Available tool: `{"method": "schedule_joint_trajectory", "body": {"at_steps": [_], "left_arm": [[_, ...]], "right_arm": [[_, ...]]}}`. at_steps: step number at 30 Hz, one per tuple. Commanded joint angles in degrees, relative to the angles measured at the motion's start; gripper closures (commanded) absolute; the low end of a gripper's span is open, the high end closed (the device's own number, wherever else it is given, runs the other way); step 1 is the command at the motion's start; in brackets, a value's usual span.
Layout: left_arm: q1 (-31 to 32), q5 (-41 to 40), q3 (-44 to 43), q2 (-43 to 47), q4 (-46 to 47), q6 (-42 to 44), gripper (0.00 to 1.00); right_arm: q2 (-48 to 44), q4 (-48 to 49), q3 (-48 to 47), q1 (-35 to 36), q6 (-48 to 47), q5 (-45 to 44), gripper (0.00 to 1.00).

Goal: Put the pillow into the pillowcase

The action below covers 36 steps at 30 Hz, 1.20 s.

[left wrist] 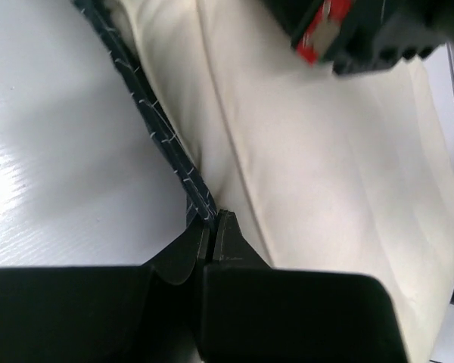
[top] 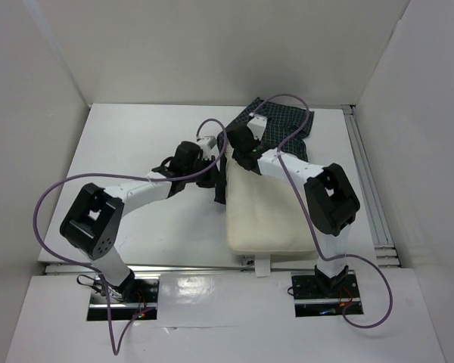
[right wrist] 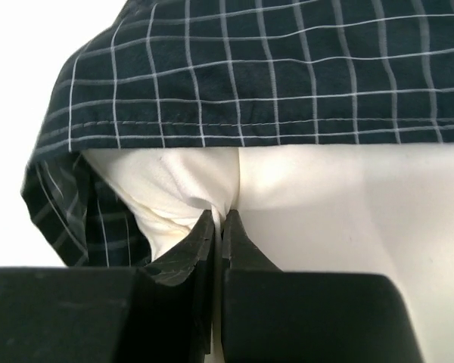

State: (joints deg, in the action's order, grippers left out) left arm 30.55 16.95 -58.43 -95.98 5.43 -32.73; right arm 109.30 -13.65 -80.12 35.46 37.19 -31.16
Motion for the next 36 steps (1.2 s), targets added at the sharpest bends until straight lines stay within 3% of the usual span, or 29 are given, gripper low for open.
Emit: {"method": "schedule_joint_trajectory", "body": {"at_steps": [1, 7, 12, 15, 18, 22, 25, 26, 28, 29, 30, 31, 34, 36], "left_arm": [[1.35, 6.78, 2.00, 5.45, 1.34, 0.91, 1.00], [5.48, 5.48, 3.15, 8.96, -4.27, 4.34, 1.00], [7.51, 3.35, 6.83, 14.14, -7.19, 4.17, 1.00], [8.04, 2.57, 10.53, 16.79, -9.90, 3.38, 1.00], [8.57, 2.56, 12.72, 17.32, -13.33, 3.38, 1.00], [10.58, 7.21, 11.86, 17.32, -14.48, 4.42, 1.00], [13.04, 7.84, 9.23, 17.85, -17.99, 5.48, 1.00], [13.57, 7.84, 7.39, 18.37, -19.74, 6.01, 1.00], [14.71, 5.91, 5.80, 18.90, -20.28, 6.01, 1.00], [14.72, 4.94, 4.66, 18.90, -21.07, 6.80, 1.00], [14.72, 4.15, 4.12, 18.90, -22.03, 6.80, 1.00], [14.72, 3.62, 4.12, 18.21, -22.04, 7.33, 1.00], [14.72, 4.49, 2.10, 15.75, -21.88, 7.33, 1.00], [14.72, 5.97, 1.57, 14.69, -21.26, 7.85, 1.00]], "right_arm": [[-0.57, 3.89, -4.17, -1.54, 8.07, -12.94, 1.00], [6.18, 1.62, -10.48, -4.08, 11.23, -15.17, 1.00], [16.37, -7.87, -17.43, -6.89, 15.35, -12.27, 1.00], [16.92, -4.92, -16.57, -8.30, 17.48, -10.95, 1.00], [16.39, -4.98, -15.42, -8.92, 25.70, -11.29, 1.00], [17.70, -9.98, -16.73, -8.92, 37.83, -17.69, 1.00], [18.59, -6.85, -18.94, -8.92, 38.41, -19.81, 1.00], [17.80, -3.70, -17.28, -8.92, 34.31, -20.86, 1.00], [12.30, 25.20, -10.37, -8.13, 19.85, -22.54, 1.00], [10.08, 41.35, 1.34, -7.17, -1.99, -20.37, 1.00], [8.32, 59.69, 7.37, -7.16, -12.47, -15.56, 1.00], [5.69, 80.33, 11.26, -7.16, -16.67, -10.47, 1.00], [2.77, 77.64, 10.95, -6.11, -18.64, -10.49, 1.00], [3.29, 92.49, 16.70, -6.11, -24.40, -8.15, 1.00]]}}
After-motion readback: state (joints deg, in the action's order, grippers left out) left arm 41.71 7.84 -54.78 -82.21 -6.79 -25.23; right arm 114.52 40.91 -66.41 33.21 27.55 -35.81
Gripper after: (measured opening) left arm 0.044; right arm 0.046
